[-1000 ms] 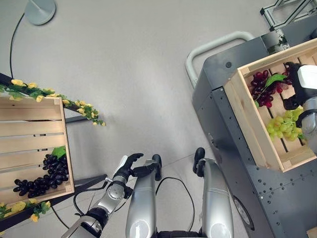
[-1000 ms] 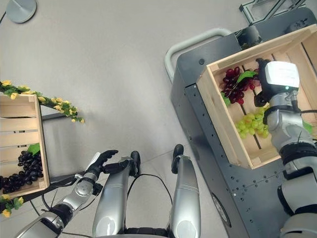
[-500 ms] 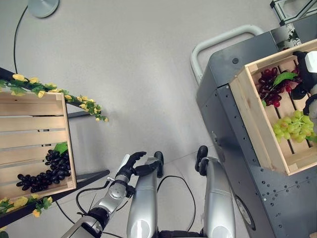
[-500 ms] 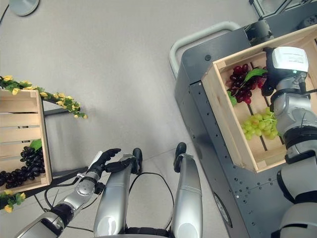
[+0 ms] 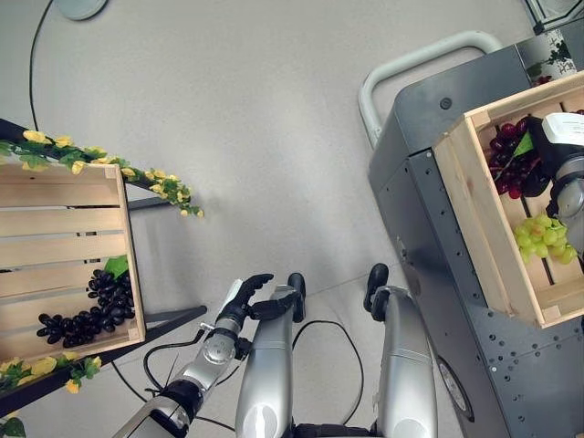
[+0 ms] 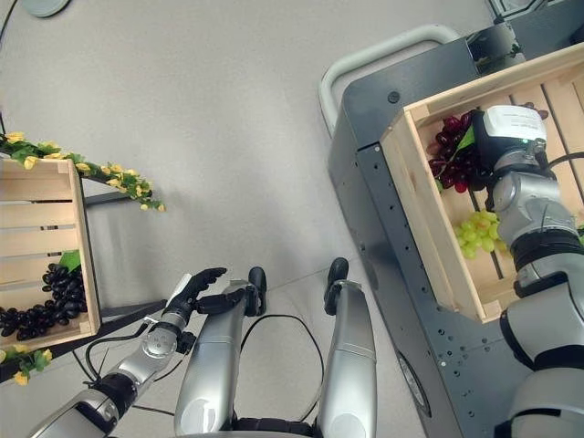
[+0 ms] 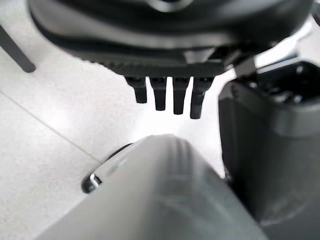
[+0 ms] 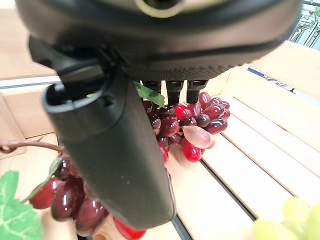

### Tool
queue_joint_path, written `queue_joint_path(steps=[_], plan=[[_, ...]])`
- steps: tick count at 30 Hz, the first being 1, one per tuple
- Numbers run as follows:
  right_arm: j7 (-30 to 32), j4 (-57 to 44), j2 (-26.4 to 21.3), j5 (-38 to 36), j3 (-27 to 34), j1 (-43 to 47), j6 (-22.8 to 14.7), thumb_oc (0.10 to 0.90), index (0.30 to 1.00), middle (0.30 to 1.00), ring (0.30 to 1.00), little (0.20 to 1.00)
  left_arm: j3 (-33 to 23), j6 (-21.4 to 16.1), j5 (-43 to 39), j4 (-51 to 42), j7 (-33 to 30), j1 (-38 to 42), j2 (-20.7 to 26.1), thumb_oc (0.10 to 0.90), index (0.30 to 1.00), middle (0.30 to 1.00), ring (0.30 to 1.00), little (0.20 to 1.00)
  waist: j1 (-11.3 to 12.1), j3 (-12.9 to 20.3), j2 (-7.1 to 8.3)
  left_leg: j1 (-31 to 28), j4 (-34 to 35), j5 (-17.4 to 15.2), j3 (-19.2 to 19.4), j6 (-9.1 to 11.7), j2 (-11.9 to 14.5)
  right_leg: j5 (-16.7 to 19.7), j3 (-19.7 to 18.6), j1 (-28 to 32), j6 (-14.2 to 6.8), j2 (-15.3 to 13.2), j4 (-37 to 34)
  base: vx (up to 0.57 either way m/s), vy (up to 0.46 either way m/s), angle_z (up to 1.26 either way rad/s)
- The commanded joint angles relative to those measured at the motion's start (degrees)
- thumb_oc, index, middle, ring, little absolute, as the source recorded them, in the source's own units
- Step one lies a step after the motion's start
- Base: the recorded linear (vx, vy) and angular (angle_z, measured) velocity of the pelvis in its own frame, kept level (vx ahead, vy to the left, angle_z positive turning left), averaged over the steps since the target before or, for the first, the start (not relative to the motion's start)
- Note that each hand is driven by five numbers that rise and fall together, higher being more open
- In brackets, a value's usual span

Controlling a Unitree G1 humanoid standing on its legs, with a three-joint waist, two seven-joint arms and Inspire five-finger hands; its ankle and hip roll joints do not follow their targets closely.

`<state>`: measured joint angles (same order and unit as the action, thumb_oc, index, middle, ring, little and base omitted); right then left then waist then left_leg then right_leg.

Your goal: Pick up the fruits from the basket on one side to the basket on the other side

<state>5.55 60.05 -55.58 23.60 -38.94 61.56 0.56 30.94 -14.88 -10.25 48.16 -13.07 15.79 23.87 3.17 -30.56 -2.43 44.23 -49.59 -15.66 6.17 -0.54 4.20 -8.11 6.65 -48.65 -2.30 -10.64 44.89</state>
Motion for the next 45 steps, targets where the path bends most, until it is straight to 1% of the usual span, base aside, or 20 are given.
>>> queue_joint_path(steps=[1,3,5,7,8,10,14,18,19,24,25,28,34,35,39,40,41,42,43,45], plan=[[0.17,1.03,-2.58,-3.86,1.15,3.46,-1.83,0.8,0.9,0.9,0.9,0.9,0.54,-3.42,-2.13,-4.05,-0.41,-3.02,1.34,0.8,0.9,0.9,0.9,0.9,0.25,0.77,-2.18,1.42,1.05,1.71,-0.01,-1.79,-2.93,-0.6,2.87,1.63,2.29,1.06,2.83,-0.03,0.013,0.01],[-1.25,0.68,-1.85,-2.12,0.51,3.89,-2.12,0.8,0.9,0.9,0.9,0.9,0.63,-3.59,-2.57,-4.31,-0.55,-2.97,1.15,0.8,0.9,0.9,0.9,0.9,0.24,0.77,-2.36,1.44,1.54,1.96,0.1,-1.66,-3.13,-0.48,2.78,1.45,2.27,1.27,2.65,-0.04,0.017,0.01],[-3.15,0.58,-1.33,-1.95,-0.58,4.39,-1.47,0.8,0.9,0.9,0.9,0.9,0.66,-3.78,-3.07,-4.77,-0.72,-2.89,1.03,0.8,0.9,0.9,0.9,0.9,0.28,0.77,-2.55,1.46,2.19,2.16,0.11,-1.69,-3.32,-0.43,2.73,1.22,2.3,1.35,2.4,-0.05,0.018,0.01],[-5.09,0.79,-1.01,-1.88,-1.21,4.81,-0.68,0.4,0.3,0.3,0.3,0.3,0.76,-4.14,-3.39,-5.07,-0.85,-2.86,1.07,0.8,0.9,0.9,0.9,0.9,0.36,0.77,-2.72,1.75,2.39,2.31,0.14,-1.74,-3.41,-0.42,2.7,0.9,2.39,1.45,2.32,-0.05,0.012,0.0],[-7.27,1.07,-0.81,-1.89,-1.77,4.9,-0.19,0.4,0.3,0.3,0.3,0.3,0.75,-4.2,-3.43,-5.42,-0.86,-2.89,1.15,0.8,0.9,0.9,0.9,0.9,0.43,0.77,-2.81,1.82,2.53,2.4,0.16,-1.73,-3.48,-0.39,2.69,0.83,2.47,1.5,2.23,-0.05,0.005,0.0],[-7.27,1.65,-0.65,-2.32,-1.78,4.55,0.26,0.4,0.3,0.3,0.3,0.3,0.7,-4.43,-3.36,-5.66,-0.78,-2.98,1.31,0.8,0.9,0.9,0.9,0.9,0.47,0.77,-2.83,1.85,2.56,2.56,0.12,-1.69,-3.49,-0.27,2.68,0.79,2.54,1.61,2.25,-0.04,0.001,0.01],[-2.06,2.91,-0.35,-2.99,-1.17,4.63,0.86,0.4,0.3,0.3,0.3,0.3,0.53,-5.64,-2.91,-5.39,-0.86,-2.87,1.27,0.8,0.9,0.9,0.9,0.9,0.66,0.77,-2.84,1.59,2.62,2.66,-0.19,-1.82,-3.81,-0.31,2.57,1.11,2.7,2.04,2.31,-0.05,0.006,0.03],[2.73,2.66,-0.81,-3.35,0.74,3.83,0.97,0.4,0.3,0.3,0.3,0.3,0.54,-6.06,-2.36,-6.16,-2.08,-3.24,1.39,0.8,0.9,0.9,0.9,0.9,0.49,0.77,-2.27,-0.27,3.08,2.43,-0.14,-1.91,-3.9,-0.18,2.8,3.15,2.59,2.54,1.24,-0.06,0.023,0.02],[2.87,2.65,-0.96,-3.35,1.02,3.67,0.94,0.4,0.3,0.3,0.3,0.3,0.49,-6.11,-2.43,-6.21,-2.14,-3.32,1.44,0.8,0.9,0.9,0.9,0.9,0.43,0.77,-2.18,-0.57,3.05,2.33,-0.1,-1.92,-3.85,-0.24,2.81,3.48,2.58,2.56,1.19,-0.05,0.033,0.01],[3.95,2.5,-1.65,-3.31,2.96,1.64,0.62,0.4,0.3,0.3,0.3,0.3,0.0,-6.08,-1.81,-5.84,-1.83,-3.79,1.36,0.8,0.9,0.9,0.9,0.9,0.13,0.77,-1.24,-3.79,3.58,1.76,0.21,-1.96,-3.53,-0.79,2.83,6.66,2.62,2.74,0.72,-0.03,0.028,0.0],[4.91,2.62,-1.77,-3.38,4.04,0.7,0.27,0.4,0.3,0.3,0.3,0.3,-0.29,-6.17,-1.24,-5.39,-1.44,-4.01,1.3,0.8,0.9,0.9,0.9,0.9,0.08,0.77,-0.63,-5.86,3.8,1.45,0.44,-2.02,-3.15,-1.17,2.78,8.7,2.66,2.82,0.48,-0.03,0.031,-0.02],[6.08,2.54,-2.62,-4.46,5.81,-1.0,-0.86,0.4,0.3,0.3,0.3,0.3,-0.85,-5.66,-0.67,-5.01,-0.72,-4.2,1.28,0.8,0.9,0.9,0.9,0.9,-0.06,1.08,0.47,-9.11,4.07,0.91,0.92,-2.09,-2.24,-1.7,2.84,11.95,2.63,2.57,0.0,-0.02,0.033,-0.04],[9.97,1.01,-4.03,-9.35,10.5,-6.29,-3.01,0.4,0.3,0.3,0.3,0.3,-0.87,-5.25,-1.94,-5.0,1.4,-5.71,0.78,0.8,0.9,0.9,0.9,0.9,-0.89,4.18,2.57,-15.9,6.49,0.51,2.0,-1.67,-0.37,-2.17,2.77,18.55,2.51,2.13,-2.88,0.03,0.042,-0.05],[11.01,-0.19,-4.34,-12.16,12.79,-8.61,-3.76,0.4,0.3,0.3,0.3,0.3,-1.19,-5.18,-3.57,-5.02,2.9,-6.37,0.45,0.8,0.9,0.9,0.9,0.9,-1.26,5.37,3.23,-18.16,7.72,0.57,2.25,-1.5,-0.04,-2.08,2.7,20.81,2.41,2.04,-4.44,0.07,0.051,-0.09],[11.83,-2.48,-4.34,-14.69,16.98,-13.15,-5.14,0.4,0.3,0.3,0.3,0.3,-1.46,-5.3,-6.16,-6.13,6.4,-7.13,0.37,0.8,0.9,0.9,0.9,0.9,-1.91,7.55,4.39,-23.15,11.5,1.01,3.21,-1.04,0.29,-1.47,2.43,25.62,1.91,2.24,-8.65,0.06,0.043,-0.1],[11.66,-3.35,-4.44,-15.32,17.83,-14.27,-5.48,0.4,0.3,0.3,0.3,0.3,-1.4,-5.2,-6.77,-6.75,7.7,-7.29,0.35,0.8,0.9,0.9,0.9,0.9,-2.15,8.47,4.74,-24.88,13.1,1.29,3.62,-0.82,0.3,-1.13,2.45,27.39,1.72,2.35,-10.59,0.04,0.046,-0.15],[11.58,-4.88,-4.73,-16.56,19.18,-16.04,-6.24,0.4,0.3,0.3,0.3,0.3,-1.05,-5.99,-7.32,-8.01,9.26,-7.53,0.42,0.8,0.9,0.9,0.9,0.9,-2.57,9.77,5.4,-26.57,15.97,3.4,4.34,-0.92,0.21,0.9,2.66,29.19,1.99,2.36,-13.91,0.04,0.047,-0.16],[11.47,-5.24,-4.71,-16.63,19.49,-16.48,-6.32,0.4,0.3,0.3,0.3,0.3,-0.91,-5.93,-7.24,-8.38,9.3,-7.57,0.45,0.8,0.9,0.9,0.9,0.9,-2.65,10.1,5.5,-27.28,16.67,3.5,4.5,-0.84,0.22,1.05,2.61,29.87,1.92,2.37,-14.69,0.06,0.067,-0.08],[10.58,-6.71,-4.76,-18.3,20.62,-18.11,-6.9,0.4,0.3,0.3,0.3,0.3,-0.26,-6.13,-7.72,-10.39,9.86,-7.65,0.66,0.8,0.9,0.9,0.9,0.9,-3.12,11.79,5.88,-30.23,19.84,4.03,5.17,-0.48,0.18,1.75,2.31,32.67,1.54,2.56,-18.08,0.12,0.067,-0.02],[9.29,-8.2,-4.81,-20.26,21.87,-19.66,-7.16,0.4,0.3,0.3,0.3,0.3,0.25,-6.11,-8.54,-12.01,10.55,-7.47,0.74,0.8,0.9,0.9,0.9,0.9,-3.48,13.11,6.21,-32.7,22.36,4.58,5.64,-0.25,0.0,2.36,2.1,35.12,1.24,2.73,-20.78,0.11,0.058,-0.1]])
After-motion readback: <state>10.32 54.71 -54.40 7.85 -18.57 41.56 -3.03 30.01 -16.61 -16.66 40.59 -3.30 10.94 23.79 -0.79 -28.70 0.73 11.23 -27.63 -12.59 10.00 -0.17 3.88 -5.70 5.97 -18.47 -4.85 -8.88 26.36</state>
